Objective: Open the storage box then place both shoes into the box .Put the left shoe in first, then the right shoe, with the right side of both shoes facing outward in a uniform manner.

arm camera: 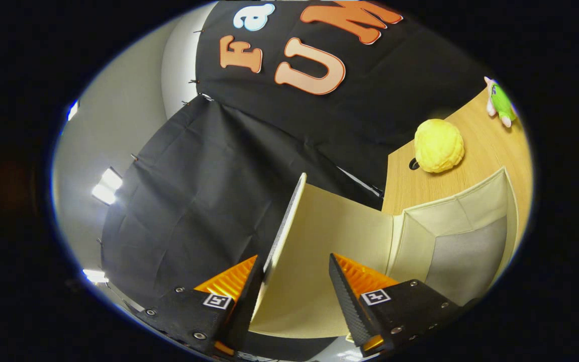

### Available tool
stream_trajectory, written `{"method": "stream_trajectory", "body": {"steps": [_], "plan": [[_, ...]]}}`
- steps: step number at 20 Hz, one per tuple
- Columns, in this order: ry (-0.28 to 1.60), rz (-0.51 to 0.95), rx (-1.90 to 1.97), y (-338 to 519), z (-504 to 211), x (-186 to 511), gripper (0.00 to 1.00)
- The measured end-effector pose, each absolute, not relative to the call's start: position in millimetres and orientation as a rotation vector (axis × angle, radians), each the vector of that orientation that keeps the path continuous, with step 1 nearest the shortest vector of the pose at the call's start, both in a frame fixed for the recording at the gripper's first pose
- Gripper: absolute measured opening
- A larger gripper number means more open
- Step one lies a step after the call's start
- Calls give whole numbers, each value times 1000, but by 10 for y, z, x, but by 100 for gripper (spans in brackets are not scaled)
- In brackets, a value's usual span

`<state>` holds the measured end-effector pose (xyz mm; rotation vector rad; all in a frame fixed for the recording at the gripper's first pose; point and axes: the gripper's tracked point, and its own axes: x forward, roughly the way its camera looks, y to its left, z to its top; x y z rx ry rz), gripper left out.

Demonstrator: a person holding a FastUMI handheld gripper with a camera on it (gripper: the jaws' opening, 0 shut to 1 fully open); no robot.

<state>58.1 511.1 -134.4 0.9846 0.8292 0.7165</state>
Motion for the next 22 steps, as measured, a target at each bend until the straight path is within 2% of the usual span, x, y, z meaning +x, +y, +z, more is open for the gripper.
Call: {"method": "stream_trajectory", "body": {"steps": [2,5,11,16,22], "plan": [[815,728,937,5090,-1356,559,87],[815,755,866,5033,-1392,457,93],[764,739,608,4566,-1593,259,96],[751,619,479,3872,-1774,202,97],[748,374,338,2675,-2173,204,97]]}}
